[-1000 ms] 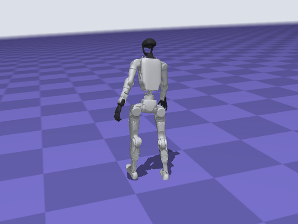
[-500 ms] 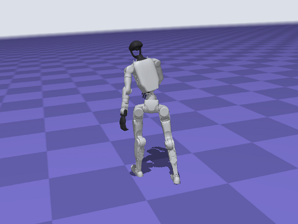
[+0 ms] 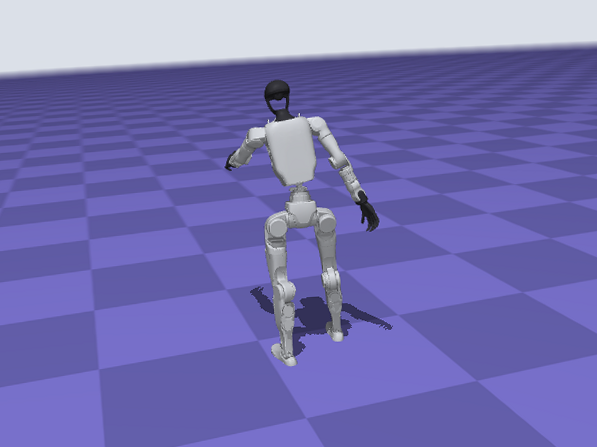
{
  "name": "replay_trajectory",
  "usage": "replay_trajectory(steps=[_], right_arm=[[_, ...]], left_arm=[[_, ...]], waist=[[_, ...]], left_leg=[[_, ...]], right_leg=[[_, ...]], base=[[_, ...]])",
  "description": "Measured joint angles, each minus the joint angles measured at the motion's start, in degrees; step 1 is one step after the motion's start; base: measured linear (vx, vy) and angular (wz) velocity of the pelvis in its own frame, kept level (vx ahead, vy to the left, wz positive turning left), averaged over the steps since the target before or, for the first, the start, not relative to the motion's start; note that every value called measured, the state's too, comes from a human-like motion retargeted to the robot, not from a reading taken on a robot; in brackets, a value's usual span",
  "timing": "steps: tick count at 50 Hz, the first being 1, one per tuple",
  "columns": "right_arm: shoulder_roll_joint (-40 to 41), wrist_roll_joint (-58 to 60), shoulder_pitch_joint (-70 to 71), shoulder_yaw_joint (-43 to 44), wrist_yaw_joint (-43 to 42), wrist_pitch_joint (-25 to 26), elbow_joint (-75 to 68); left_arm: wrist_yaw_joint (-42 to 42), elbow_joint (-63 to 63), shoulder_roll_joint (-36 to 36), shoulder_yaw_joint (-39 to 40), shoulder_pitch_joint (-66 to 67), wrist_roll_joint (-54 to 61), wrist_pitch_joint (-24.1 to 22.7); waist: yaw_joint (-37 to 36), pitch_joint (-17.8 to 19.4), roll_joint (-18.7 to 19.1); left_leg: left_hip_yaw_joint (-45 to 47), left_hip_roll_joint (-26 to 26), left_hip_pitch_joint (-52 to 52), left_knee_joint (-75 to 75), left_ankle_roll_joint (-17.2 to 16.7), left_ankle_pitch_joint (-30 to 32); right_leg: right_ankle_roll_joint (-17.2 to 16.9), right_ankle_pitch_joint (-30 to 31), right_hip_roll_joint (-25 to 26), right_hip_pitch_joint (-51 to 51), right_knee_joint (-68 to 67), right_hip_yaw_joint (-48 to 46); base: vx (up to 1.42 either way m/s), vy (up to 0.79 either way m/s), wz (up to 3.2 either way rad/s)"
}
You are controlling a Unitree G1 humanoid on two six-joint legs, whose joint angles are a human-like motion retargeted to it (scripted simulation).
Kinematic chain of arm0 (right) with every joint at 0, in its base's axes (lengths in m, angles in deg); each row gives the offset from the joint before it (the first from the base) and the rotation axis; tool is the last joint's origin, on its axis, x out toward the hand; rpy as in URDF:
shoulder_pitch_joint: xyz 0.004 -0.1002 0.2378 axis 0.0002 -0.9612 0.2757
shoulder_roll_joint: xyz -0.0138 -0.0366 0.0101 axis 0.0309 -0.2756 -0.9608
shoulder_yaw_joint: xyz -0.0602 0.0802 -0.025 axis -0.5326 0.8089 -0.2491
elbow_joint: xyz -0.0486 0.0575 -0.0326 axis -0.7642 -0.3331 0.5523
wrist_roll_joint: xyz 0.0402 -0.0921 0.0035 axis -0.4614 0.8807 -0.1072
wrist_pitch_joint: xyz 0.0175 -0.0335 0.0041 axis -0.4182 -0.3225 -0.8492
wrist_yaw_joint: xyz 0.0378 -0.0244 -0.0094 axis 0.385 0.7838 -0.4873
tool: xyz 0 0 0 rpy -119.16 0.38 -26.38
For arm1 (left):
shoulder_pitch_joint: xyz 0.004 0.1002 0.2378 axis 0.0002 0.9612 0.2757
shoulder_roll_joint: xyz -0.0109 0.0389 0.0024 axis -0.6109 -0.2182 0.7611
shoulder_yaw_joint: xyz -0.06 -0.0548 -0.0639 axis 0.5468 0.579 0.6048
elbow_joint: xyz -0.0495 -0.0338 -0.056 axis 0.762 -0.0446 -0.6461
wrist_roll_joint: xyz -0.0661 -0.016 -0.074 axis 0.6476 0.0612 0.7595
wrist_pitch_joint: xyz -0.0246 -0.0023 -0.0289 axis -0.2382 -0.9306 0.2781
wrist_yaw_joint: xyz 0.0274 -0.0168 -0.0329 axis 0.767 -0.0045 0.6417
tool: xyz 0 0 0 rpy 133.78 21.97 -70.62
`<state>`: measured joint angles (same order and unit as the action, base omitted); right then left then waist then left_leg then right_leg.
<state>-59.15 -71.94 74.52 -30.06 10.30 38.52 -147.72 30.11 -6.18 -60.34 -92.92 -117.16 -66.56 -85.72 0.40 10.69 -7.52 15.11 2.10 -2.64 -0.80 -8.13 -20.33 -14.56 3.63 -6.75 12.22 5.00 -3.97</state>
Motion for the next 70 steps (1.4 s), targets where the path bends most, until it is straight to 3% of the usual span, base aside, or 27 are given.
replay_trajectory(steps=[5,10,15,20,28,32,39,47,54,62,70], right_arm=[[0.3,1.8,-2.9,3.7,2.8,1.0,-2.5],[1.2,1.7,-2.1,4.2,3.3,0.8,-3.1],[1.4,4.0,6.1,-0.6,2.4,0.7,-6.0],[-0.6,6.5,19.2,-4.5,-2.8,0.7,-7.5],[-8.6,3.5,40.0,-5.7,-11.5,-0.5,0.0],[-13.0,0.7,49.2,-6.9,-13.0,-0.7,3.9],[-15.8,-2.6,58.5,-9.0,-13.1,-1.2,9.6],[-11.3,-1.0,50.3,-15.4,-9.0,-4.4,22.6],[-4.3,5.6,32.1,-17.7,-3.7,-6.1,27.6],[1.7,7.2,15.2,-16.9,-1.6,-5.2,20.4],[0.2,4.5,6.4,-13.9,0.9,-3.1,15.4]], left_arm=[[2.1,8.4,1.4,-0.8,5.1,-4.7,-0.4],[6.5,17.1,3.4,-1.1,18.2,-12.4,-1.2],[11.9,17.3,6.0,0.6,36.0,-17.8,-1.0],[11.3,4.8,8.8,7.2,52.4,-17.9,1.7],[6.2,-20.9,7.4,28.8,68.0,-4.4,7.4],[8.3,-23.3,5.7,34.7,75.1,0.8,8.0],[15.4,-18.1,5.3,36.8,81.9,2.2,6.9],[14.7,-18.1,2.2,32.5,72.9,1.1,5.0],[6.2,-18.3,-0.7,22.7,51.4,-3.7,3.9],[1.2,-9.5,0.6,13.5,22.0,3.7,0.0],[1.3,-4.1,-1.8,0.2,0.4,3.9,-0.4]], waist=[[3.7,-0.7,2.6],[4.9,-2.0,6.2],[2.0,-2.9,7.5],[-3.3,-2.5,6.1],[-12.5,0.9,4.2],[-16.9,3.0,3.3],[-25.4,5.7,0.2],[-31.4,5.4,-7.7],[-28.2,2.3,-13.7],[-17.0,-0.9,-13.6],[-4.4,0.7,-11.3]], left_leg=[[-4.4,-1.4,-0.5,1.2,1.1,-1.7],[-9.3,-2.3,-0.3,2.0,2.9,-0.8],[-11.5,-3.4,0.6,4.0,5.7,2.3],[-9.8,-4.8,3.7,4.4,7.5,3.6],[-6.0,-4.8,11.7,-3.2,5.9,8.9],[-1.3,-3.9,16.3,-4.2,4.4,10.4],[7.0,0.8,20.3,-4.2,2.0,9.0],[10.5,5.1,18.5,-4.2,-0.1,14.5],[9.5,2.0,15.0,-4.2,0.9,12.9],[4.6,1.1,10.5,-4.2,0.8,8.3],[1.3,0.8,5.0,-4.1,-0.5,5.6]], right_leg=[[-0.4,3.5,-2.4,-0.6,0.0,-4.3],[-0.2,-0.3,-4.6,-3.6,0.0,-9.5],[-0.4,-3.4,-6.2,-6.0,0.0,-11.3],[-0.2,-5.7,-7.1,-8.1,-0.1,-10.6],[-0.4,-10.1,-5.6,-11.6,-1.7,-8.0],[-0.4,-11.6,-5.0,-13.4,-2.0,-5.8],[-0.4,-14.4,-2.8,-14.5,-2.5,0.5],[-0.4,-16.5,-0.9,-14.9,-3.4,7.2],[-0.2,-14.3,-3.7,-16.3,-3.6,9.7],[0.5,-13.1,-1.3,-12.7,-2.3,8.2],[0.4,-5.5,0.9,-5.8,-0.3,4.7]], base=[[0.33,-0.08,0.84],[0.32,-0.15,0.89],[0.29,-0.21,0.43],[0.27,-0.19,-0.07],[0.26,-0.11,-0.37],[0.28,-0.02,-0.59],[0.32,0.02,-0.92],[0.40,0.16,-0.88],[0.40,0.33,-0.01],[0.29,0.19,0.46],[0.22,0.12,0.42]])
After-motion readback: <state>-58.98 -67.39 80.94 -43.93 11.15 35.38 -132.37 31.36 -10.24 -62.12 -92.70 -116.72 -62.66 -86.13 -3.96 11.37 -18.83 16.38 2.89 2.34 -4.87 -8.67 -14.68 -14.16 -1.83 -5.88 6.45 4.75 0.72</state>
